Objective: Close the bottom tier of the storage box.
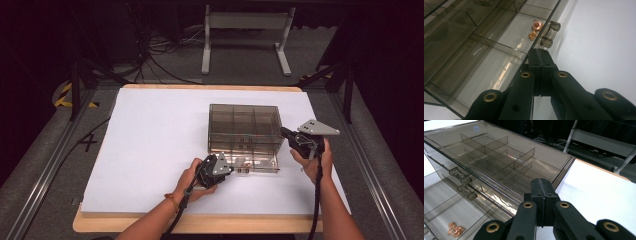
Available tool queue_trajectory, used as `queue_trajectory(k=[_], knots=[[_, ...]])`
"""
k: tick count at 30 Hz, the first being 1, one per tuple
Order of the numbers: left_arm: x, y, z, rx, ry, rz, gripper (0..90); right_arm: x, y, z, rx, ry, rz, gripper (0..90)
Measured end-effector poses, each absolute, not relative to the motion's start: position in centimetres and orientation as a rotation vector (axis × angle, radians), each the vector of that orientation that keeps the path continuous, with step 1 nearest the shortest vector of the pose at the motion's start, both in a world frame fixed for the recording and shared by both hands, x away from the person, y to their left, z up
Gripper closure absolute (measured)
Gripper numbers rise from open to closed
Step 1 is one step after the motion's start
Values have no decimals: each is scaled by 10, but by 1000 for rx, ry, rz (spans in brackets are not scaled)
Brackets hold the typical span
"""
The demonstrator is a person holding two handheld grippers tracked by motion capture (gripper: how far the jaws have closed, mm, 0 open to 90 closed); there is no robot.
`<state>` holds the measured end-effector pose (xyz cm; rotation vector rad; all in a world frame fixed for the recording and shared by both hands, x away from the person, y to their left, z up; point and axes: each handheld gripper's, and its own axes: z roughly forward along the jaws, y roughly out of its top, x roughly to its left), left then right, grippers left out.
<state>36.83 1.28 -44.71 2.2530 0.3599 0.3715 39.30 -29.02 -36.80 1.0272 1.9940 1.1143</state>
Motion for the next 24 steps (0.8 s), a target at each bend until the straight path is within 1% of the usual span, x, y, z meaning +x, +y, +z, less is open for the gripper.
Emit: queue_trajectory(k=[6,24], knots=[[370,8,-450,2270,332,371,896,393,-291,-368,1029,1996,1120,900],[380,4,-451,2264,349,391,895,393,-292,-367,1022,2010,1126,900]])
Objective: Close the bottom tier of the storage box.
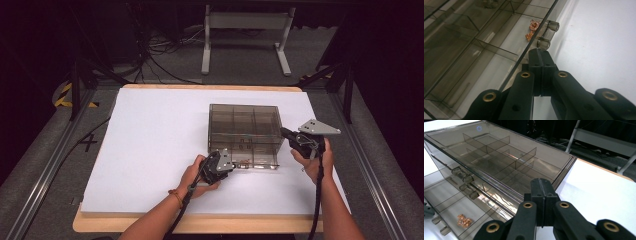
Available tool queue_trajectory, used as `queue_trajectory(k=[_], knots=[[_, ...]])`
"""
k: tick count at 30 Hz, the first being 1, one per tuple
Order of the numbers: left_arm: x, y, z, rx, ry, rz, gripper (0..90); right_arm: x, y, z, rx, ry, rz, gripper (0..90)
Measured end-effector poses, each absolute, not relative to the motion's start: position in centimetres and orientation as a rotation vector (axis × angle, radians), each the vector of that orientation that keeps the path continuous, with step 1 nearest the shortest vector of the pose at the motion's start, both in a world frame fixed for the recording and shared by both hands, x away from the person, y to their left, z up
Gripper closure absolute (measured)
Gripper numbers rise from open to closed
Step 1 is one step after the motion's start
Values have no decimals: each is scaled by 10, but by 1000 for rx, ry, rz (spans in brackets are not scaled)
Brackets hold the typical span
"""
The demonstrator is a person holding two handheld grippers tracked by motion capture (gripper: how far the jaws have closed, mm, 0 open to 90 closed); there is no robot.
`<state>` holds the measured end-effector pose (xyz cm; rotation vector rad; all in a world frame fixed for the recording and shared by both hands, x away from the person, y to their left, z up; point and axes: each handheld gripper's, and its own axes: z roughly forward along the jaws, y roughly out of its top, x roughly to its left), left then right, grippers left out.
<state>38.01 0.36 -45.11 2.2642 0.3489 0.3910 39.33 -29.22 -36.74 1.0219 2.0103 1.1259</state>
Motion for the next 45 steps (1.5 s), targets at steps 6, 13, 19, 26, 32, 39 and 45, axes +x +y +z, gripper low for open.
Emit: queue_trajectory(k=[6,13,19,26,32,39,45], knots=[[384,3,-450,2264,360,411,890,394,-293,-368,1024,2011,1133,900],[389,4,-450,2253,373,421,888,393,-293,-368,1025,2010,1132,900],[391,5,-450,2252,380,428,889,393,-293,-368,1026,2009,1132,900],[394,5,-449,2254,388,435,887,393,-293,-368,1027,2009,1134,900],[396,6,-446,2244,394,441,886,393,-293,-368,1029,2008,1135,900],[398,6,-445,2246,396,443,886,393,-293,-368,1028,2005,1133,900],[401,6,-445,2245,399,460,885,393,-293,-368,1031,2004,1138,900]])
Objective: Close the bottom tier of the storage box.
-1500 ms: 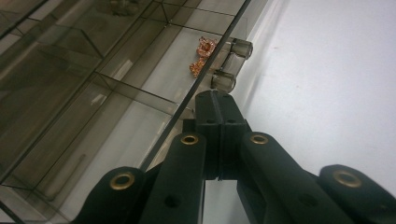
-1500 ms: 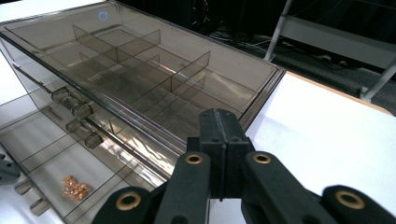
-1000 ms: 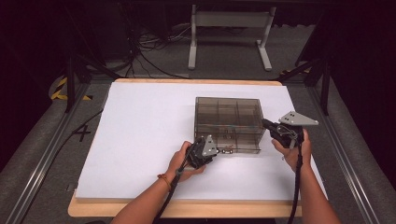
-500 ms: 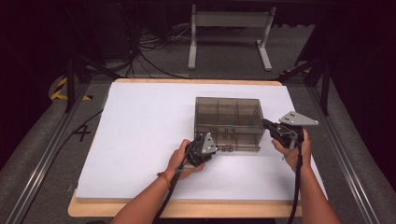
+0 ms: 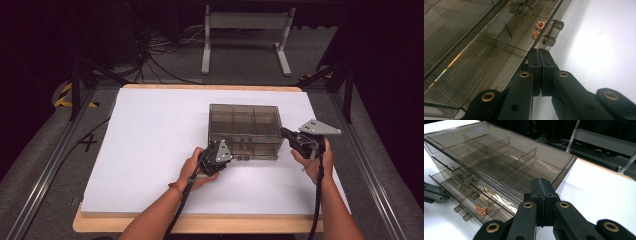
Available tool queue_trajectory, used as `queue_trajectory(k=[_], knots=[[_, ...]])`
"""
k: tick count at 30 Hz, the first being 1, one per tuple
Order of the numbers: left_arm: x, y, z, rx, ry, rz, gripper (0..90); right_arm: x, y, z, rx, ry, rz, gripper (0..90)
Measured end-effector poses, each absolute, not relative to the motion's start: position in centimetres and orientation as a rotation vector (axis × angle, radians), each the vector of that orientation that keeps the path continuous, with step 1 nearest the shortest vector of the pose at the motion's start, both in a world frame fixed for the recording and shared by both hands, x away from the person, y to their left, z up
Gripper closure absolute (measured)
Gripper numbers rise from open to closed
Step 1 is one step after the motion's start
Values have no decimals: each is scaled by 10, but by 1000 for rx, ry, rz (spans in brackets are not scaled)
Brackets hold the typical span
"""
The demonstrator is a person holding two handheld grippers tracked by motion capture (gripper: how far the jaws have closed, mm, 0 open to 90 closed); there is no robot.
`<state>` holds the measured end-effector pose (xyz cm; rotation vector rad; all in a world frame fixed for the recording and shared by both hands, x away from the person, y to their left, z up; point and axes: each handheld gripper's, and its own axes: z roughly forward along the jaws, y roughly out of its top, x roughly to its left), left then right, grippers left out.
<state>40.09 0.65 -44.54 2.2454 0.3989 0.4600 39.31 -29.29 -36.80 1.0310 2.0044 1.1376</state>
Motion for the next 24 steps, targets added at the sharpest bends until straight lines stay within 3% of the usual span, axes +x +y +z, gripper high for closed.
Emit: queue_trajectory(k=[24], knots=[[409,11,-450,2251,445,485,879,393,-293,-368,1030,2008,1141,900]])
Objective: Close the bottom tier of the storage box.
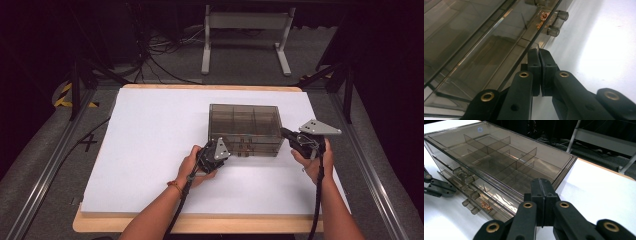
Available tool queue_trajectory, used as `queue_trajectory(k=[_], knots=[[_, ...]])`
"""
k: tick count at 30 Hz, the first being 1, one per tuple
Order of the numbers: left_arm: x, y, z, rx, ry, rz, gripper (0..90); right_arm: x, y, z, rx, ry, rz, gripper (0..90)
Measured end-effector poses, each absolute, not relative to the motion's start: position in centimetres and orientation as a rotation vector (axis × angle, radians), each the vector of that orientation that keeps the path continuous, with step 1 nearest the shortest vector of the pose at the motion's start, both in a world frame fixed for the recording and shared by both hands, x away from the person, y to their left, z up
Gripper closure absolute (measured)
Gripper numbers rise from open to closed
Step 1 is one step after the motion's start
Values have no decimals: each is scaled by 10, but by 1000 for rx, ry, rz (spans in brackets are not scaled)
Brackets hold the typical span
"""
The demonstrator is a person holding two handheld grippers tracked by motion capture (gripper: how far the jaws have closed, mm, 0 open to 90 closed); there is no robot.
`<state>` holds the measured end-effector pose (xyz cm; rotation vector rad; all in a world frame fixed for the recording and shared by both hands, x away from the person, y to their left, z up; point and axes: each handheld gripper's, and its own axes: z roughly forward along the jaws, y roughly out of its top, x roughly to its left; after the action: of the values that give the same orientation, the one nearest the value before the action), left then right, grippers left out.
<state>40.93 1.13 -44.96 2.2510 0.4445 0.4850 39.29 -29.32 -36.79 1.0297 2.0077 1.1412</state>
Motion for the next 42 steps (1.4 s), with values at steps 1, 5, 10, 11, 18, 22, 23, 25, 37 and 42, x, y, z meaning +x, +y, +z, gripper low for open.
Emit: queue_trajectory(k=[1,5,10,11,18,22,23,25,37,42], knots=[[410,11,-450,2252,443,491,879,393,-293,-368,1029,2010,1140,900],[411,12,-450,2258,445,499,879,393,-293,-368,1029,2008,1140,900],[412,11,-449,2258,450,496,880,393,-293,-368,1029,2009,1142,900],[412,11,-449,2257,453,498,880,393,-293,-368,1029,2009,1141,900],[416,12,-445,2249,461,503,879,393,-294,-368,1029,2011,1147,900],[417,12,-444,2260,457,500,884,393,-295,-368,1032,2011,1156,900],[417,11,-444,2262,447,507,888,393,-295,-368,1031,2011,1154,900],[417,11,-444,2271,435,520,891,393,-294,-368,1029,2011,1151,900],[418,12,-443,2277,430,519,890,393,-294,-368,1031,2008,1146,900],[417,10,-444,2285,419,525,883,393,-294,-368,1027,2014,1145,900]])
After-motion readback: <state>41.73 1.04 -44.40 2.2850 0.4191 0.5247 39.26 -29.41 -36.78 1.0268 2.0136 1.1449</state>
